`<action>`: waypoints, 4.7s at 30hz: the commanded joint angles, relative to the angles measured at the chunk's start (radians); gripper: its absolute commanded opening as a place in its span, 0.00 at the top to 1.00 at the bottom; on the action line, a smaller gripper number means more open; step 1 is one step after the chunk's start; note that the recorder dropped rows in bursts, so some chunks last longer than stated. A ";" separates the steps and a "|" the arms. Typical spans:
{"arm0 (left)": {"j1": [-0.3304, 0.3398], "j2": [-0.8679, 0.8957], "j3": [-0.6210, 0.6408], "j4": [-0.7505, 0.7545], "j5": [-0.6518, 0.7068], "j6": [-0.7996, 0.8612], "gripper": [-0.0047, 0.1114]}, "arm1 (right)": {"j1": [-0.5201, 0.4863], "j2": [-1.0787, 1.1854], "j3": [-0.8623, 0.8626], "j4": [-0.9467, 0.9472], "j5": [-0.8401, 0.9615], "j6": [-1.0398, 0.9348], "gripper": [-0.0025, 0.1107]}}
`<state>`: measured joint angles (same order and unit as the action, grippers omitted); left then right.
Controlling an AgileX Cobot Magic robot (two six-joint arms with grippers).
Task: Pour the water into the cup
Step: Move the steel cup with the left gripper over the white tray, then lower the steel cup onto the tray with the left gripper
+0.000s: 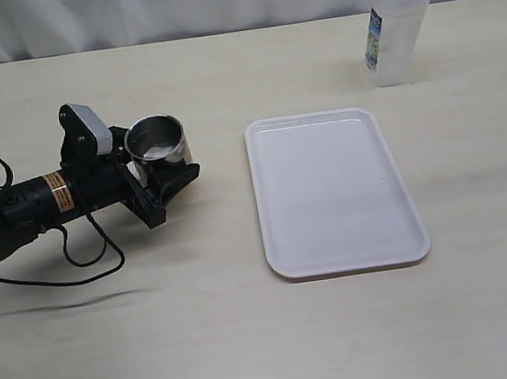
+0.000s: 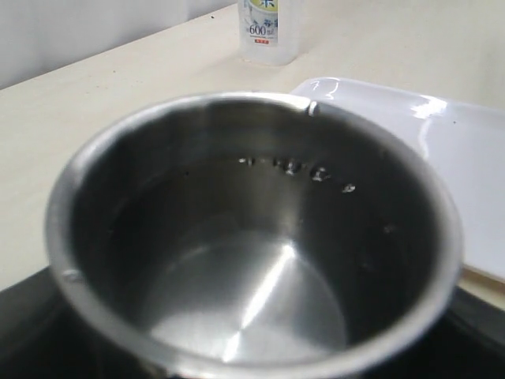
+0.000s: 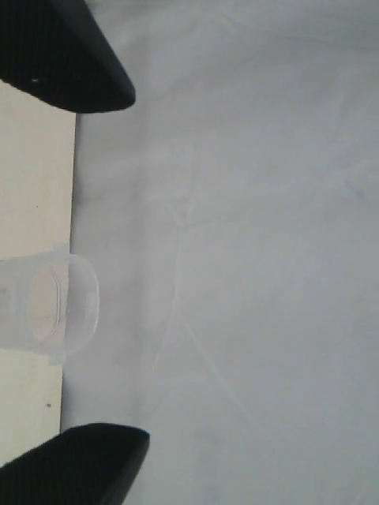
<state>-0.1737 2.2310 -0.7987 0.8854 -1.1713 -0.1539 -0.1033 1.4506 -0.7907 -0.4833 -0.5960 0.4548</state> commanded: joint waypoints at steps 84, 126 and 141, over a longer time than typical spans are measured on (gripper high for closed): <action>-0.444 0.039 -0.373 -0.033 0.269 -0.262 0.96 | 0.000 -0.149 0.006 -0.008 0.280 0.082 0.01; -0.444 0.149 -0.425 -0.034 0.255 -0.236 0.45 | 0.000 -0.149 0.006 -0.008 0.286 0.082 0.01; -0.444 0.149 -0.425 -0.034 0.270 -0.236 0.40 | 0.000 -0.149 0.006 -0.008 0.286 0.082 0.01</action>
<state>-0.6158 2.3872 -1.2141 0.8745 -0.8714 -0.3923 -0.1033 1.3015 -0.7907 -0.4833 -0.3094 0.5349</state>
